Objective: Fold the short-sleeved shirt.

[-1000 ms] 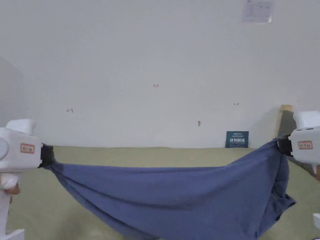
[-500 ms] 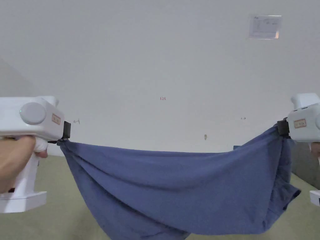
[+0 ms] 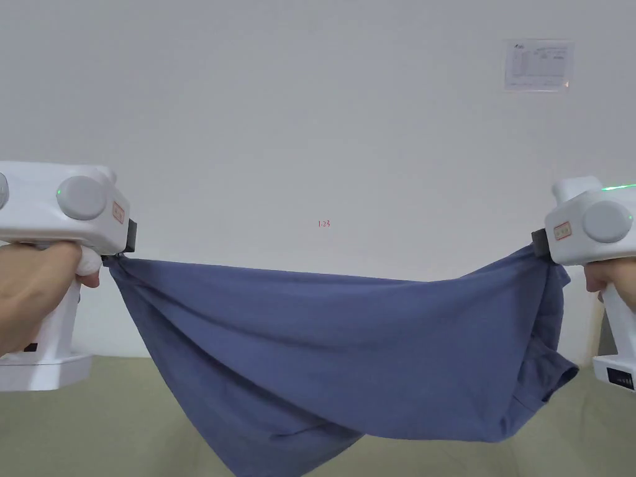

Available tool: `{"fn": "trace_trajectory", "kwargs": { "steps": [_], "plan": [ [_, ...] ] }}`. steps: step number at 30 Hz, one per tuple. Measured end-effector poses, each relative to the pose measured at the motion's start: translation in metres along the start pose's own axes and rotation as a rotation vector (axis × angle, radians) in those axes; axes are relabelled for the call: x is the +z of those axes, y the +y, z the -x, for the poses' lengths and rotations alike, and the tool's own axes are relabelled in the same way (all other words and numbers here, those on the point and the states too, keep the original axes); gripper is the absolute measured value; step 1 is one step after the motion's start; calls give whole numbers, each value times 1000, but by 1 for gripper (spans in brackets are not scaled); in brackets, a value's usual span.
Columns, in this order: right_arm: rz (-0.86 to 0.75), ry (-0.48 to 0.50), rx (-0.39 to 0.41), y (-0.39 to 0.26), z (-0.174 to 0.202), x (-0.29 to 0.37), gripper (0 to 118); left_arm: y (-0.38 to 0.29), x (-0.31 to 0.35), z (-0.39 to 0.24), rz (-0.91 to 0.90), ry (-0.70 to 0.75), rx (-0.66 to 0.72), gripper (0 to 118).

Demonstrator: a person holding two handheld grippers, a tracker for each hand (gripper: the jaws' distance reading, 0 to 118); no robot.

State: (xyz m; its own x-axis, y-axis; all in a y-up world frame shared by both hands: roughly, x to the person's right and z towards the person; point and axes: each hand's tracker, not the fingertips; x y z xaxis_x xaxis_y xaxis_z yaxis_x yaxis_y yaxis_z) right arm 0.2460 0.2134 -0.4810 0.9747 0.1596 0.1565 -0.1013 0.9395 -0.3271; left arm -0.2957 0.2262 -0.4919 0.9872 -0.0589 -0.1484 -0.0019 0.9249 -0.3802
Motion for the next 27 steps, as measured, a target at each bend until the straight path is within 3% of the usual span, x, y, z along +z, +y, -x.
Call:
{"fn": "trace_trajectory", "kwargs": {
  "steps": [8, 15, 24, 27],
  "plan": [
    [71, 26, -6, -50, 37, -96, 0, -57, -97, -19, 85, 31, -13, 0],
    [260, 41, 25, -156, 53, -145, 0, -163, -159, -35, 278, 18, -61, 0],
    [369, 65, 44, -241, 41, -125, 0, -241, -150, -33, 370, 2, -89, 0],
    [374, 83, 7, -253, 27, -107, 0, -251, -123, -23, 373, -7, -75, 0]
  ]
}}
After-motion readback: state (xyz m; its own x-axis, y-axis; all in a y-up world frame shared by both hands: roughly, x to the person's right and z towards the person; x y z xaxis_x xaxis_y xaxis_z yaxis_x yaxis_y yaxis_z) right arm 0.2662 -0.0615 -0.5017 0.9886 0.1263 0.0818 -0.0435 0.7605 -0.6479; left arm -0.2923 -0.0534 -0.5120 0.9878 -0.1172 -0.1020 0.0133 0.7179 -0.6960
